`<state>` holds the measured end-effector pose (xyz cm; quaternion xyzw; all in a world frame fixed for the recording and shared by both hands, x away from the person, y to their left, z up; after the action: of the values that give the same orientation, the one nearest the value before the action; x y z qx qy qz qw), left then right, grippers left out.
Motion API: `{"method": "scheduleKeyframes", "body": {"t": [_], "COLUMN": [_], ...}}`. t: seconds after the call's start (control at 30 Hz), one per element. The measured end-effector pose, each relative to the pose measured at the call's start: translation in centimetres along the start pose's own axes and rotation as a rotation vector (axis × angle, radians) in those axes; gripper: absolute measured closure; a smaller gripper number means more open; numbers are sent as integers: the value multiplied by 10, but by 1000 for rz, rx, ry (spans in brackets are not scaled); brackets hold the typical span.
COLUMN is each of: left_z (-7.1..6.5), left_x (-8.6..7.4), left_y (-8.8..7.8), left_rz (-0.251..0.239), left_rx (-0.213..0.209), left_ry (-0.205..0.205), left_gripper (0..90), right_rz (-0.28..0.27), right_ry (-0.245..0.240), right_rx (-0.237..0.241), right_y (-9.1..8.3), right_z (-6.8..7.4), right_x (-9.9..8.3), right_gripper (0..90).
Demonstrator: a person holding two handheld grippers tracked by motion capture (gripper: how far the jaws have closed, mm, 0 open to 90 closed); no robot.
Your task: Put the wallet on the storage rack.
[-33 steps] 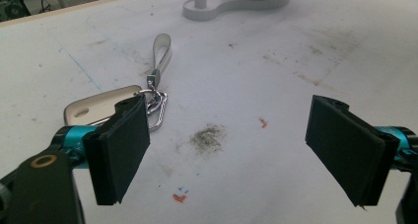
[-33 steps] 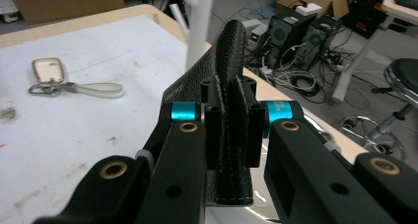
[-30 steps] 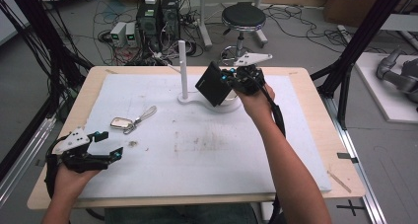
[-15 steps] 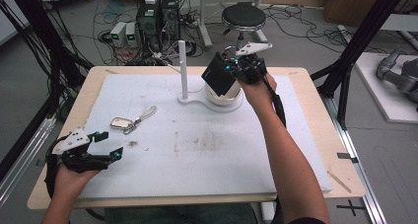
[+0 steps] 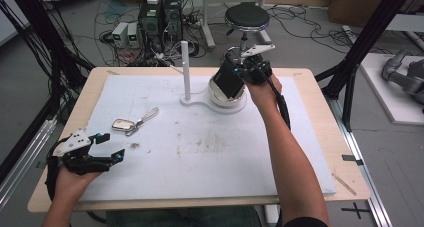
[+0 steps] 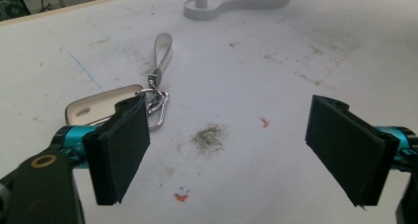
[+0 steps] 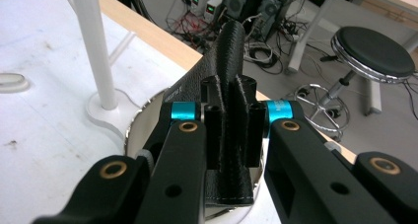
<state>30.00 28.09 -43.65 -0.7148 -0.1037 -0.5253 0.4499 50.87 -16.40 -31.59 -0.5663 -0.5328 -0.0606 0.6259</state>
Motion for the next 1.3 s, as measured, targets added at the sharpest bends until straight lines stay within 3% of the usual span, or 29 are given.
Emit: {"method": "scheduleKeyframes", "body": {"t": [0.27, 0.67, 0.9, 1.13, 1.3], "left_z": [-1, -1, -1, -1, -2], "left_x": [0, -1, -1, -1, 0], "left_y": [1, 2, 1, 2, 2], "left_rz": [3, 5, 5, 7, 5], "left_rx": [-2, -4, -4, -6, -8], "left_ry": [1, 2, -1, 2, 5], "left_gripper": [170, 170, 170, 170, 170], "right_rz": [17, 21, 9, 27, 69], "right_ry": [22, -4, -48, -39, -65], "right_rx": [-28, -75, -114, -103, -91], "right_y": [9, 16, 19, 22, 35], "right_z": [-1, -2, 2, 2, 12], "right_x": [-8, -7, -3, -7, -16], "right_gripper": [843, 841, 842, 841, 827]}}
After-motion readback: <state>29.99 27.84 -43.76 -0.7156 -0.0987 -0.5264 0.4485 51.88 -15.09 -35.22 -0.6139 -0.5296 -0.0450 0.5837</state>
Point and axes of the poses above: each handheld gripper's, and its own axes: y roughly forward along the jaws, x roughly out of its top, z roughly to its left, the point moved 4 cm from there along y, roughly forward along the jaws, and after that the axes turned 8 degrees about z, right-handed, at the moved point
